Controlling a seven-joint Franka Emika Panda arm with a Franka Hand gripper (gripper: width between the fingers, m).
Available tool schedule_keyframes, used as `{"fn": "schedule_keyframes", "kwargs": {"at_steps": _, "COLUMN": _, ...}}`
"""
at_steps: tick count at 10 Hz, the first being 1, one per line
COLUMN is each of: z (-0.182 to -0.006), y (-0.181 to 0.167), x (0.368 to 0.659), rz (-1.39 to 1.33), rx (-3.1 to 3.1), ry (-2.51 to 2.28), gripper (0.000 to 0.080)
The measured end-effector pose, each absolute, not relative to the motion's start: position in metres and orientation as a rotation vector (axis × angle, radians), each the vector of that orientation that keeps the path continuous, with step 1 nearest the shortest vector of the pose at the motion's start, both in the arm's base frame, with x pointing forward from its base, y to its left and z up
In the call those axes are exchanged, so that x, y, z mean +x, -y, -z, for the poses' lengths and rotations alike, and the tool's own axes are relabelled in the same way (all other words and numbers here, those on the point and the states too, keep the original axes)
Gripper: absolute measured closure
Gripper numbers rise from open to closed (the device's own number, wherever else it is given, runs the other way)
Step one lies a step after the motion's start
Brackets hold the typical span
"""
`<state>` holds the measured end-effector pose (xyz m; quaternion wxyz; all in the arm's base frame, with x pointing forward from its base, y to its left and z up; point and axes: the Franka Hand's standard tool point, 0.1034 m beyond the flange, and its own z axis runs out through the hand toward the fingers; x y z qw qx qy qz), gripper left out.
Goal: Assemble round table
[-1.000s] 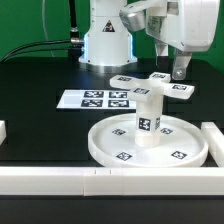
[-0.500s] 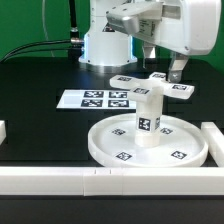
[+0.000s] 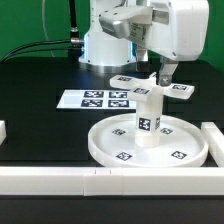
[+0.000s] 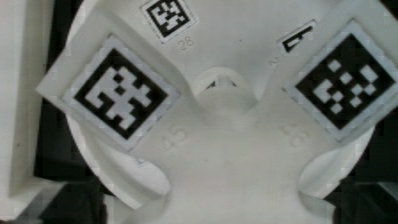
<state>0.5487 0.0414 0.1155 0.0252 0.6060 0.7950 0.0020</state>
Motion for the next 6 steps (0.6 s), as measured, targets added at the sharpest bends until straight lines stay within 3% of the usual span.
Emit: {"fn": "schedule_keyframes", "kwargs": {"at_steps": 6, "z": -0.1080, "y": -0.0420, "x": 0.5447, "rz": 0.004, "rx": 1.894, "ry": -2.460, "gripper": 0.0150}}
